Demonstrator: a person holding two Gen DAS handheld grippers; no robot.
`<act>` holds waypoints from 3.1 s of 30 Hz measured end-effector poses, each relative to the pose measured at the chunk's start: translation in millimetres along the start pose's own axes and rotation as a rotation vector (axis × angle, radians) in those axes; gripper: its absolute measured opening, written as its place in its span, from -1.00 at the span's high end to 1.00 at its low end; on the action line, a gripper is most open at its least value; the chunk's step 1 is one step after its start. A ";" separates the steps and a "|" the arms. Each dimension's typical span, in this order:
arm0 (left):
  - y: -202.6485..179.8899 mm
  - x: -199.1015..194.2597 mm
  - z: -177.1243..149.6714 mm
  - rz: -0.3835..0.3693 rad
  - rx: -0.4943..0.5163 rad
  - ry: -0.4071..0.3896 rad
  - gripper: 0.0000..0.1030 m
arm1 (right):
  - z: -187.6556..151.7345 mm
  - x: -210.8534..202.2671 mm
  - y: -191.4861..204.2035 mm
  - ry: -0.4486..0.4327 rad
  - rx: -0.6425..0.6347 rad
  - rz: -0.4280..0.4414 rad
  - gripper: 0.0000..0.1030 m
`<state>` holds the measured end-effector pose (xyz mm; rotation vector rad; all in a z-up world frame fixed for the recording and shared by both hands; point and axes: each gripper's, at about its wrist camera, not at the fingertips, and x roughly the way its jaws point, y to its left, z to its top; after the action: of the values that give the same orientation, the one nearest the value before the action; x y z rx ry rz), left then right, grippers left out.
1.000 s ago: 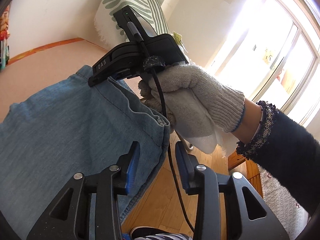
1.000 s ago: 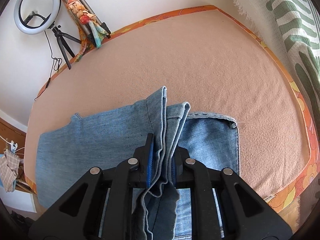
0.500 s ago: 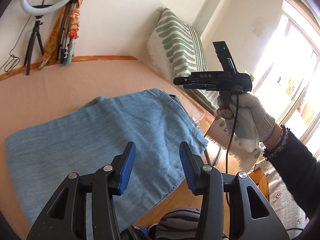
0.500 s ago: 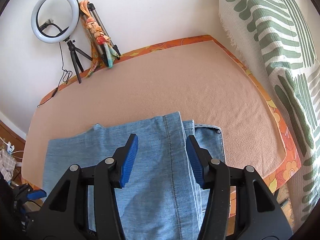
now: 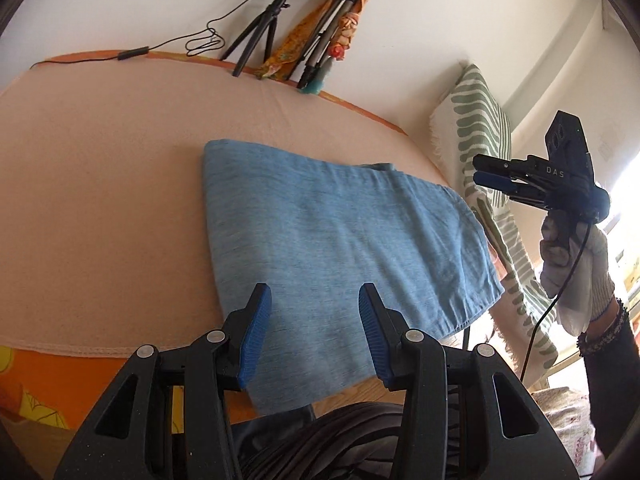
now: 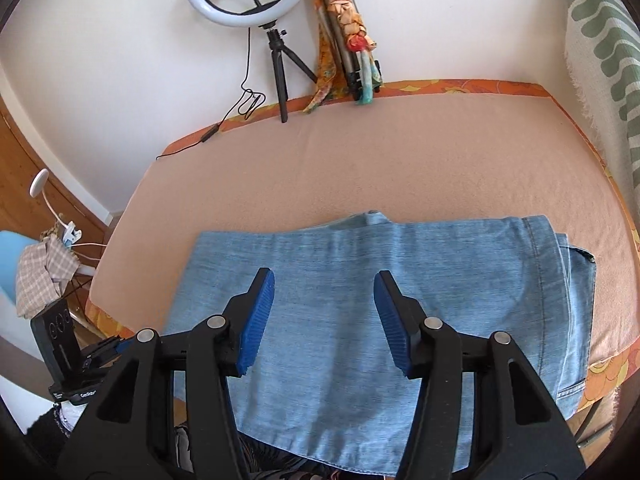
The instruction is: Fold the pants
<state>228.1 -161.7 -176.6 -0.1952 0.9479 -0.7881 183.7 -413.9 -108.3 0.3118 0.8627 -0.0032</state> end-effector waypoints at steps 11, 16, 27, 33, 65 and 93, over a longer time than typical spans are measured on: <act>19.1 12.0 -0.6 -0.024 -0.068 0.029 0.15 | 41.7 67.9 -27.1 0.061 0.026 -0.114 -0.13; 19.8 21.8 -3.0 -0.037 -0.077 0.048 0.15 | 56.4 99.6 -60.7 0.104 0.083 -0.088 -0.13; 15.6 6.5 -4.2 -0.126 -0.130 -0.080 0.92 | 59.9 112.8 -2.0 0.133 0.019 0.026 -0.13; -5.0 -11.9 -5.0 -0.066 -0.082 -0.167 0.89 | 49.5 104.5 71.7 0.216 -0.076 0.149 -0.24; 37.6 -6.4 -38.9 -0.241 -0.227 -0.112 0.29 | -1.7 212.9 239.5 0.563 -0.278 -0.112 -0.25; 73.2 19.6 -36.3 -0.281 -0.199 -0.095 0.76 | -7.1 148.3 164.4 0.323 0.059 0.141 0.89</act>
<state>244.0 -116.5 -245.6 -0.5436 0.9191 -0.9329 296.3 -236.8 -179.3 0.4354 1.1601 0.1564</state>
